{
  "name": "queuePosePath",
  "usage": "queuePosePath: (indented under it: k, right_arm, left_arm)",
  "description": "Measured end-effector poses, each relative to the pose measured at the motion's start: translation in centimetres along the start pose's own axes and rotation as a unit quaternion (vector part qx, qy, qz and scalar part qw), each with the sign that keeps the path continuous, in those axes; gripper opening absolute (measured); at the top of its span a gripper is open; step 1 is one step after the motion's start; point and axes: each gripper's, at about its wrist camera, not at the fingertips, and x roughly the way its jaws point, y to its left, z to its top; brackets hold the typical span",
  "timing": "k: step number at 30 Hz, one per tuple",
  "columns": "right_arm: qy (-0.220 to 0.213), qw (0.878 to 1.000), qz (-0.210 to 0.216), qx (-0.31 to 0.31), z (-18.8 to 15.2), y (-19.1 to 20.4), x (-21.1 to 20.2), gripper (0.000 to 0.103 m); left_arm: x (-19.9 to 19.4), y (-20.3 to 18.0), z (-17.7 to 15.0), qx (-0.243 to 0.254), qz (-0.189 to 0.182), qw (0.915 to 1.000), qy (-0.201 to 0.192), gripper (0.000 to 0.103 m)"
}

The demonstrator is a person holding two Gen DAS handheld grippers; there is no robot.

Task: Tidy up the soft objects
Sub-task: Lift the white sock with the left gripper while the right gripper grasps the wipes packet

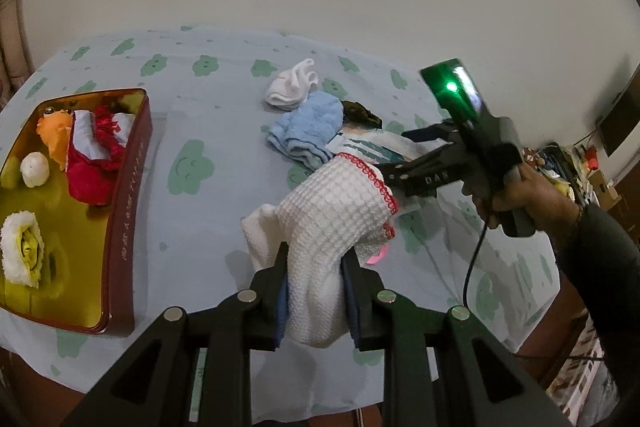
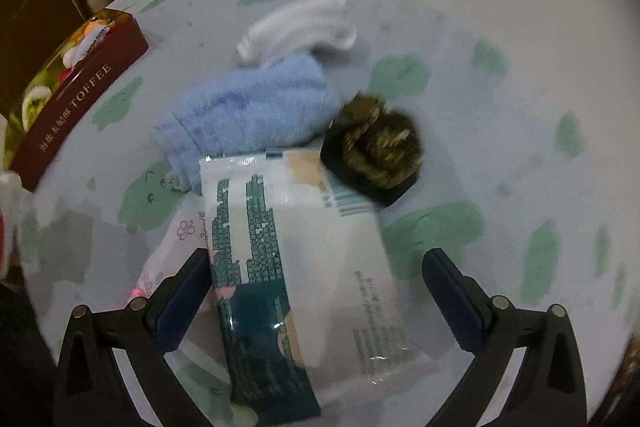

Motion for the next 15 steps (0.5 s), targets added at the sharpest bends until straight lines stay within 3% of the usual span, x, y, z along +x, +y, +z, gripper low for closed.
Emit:
queuePosePath:
  k: [2,3,5,9,15]
  right_arm:
    - [0.004,1.0,0.016,0.012,-0.1,-0.4,0.5,0.097]
    - [-0.003,1.0,0.023,0.012,-0.2,-0.3,0.3,0.081]
    - [-0.016,0.999,0.028,0.01,-0.3,0.0,-0.4,0.071]
    - [-0.03,0.999,0.019,0.027,-1.1,0.2,-1.2,0.064]
    - [-0.087,0.993,0.019,0.076,-3.6,-0.4,-5.2,0.063]
  left_arm:
    - [0.1,0.1,0.1,-0.001,-0.001,1.0,0.0,0.024]
    - [0.1,0.1,0.1,-0.001,-0.001,1.0,0.0,0.024]
    - [0.2,0.2,0.1,-0.003,-0.001,1.0,0.0,0.024]
    - [0.4,0.1,0.0,-0.009,-0.004,0.9999,0.005,0.024]
    - [-0.4,0.1,-0.2,-0.009,-0.004,1.0,-0.001,0.025]
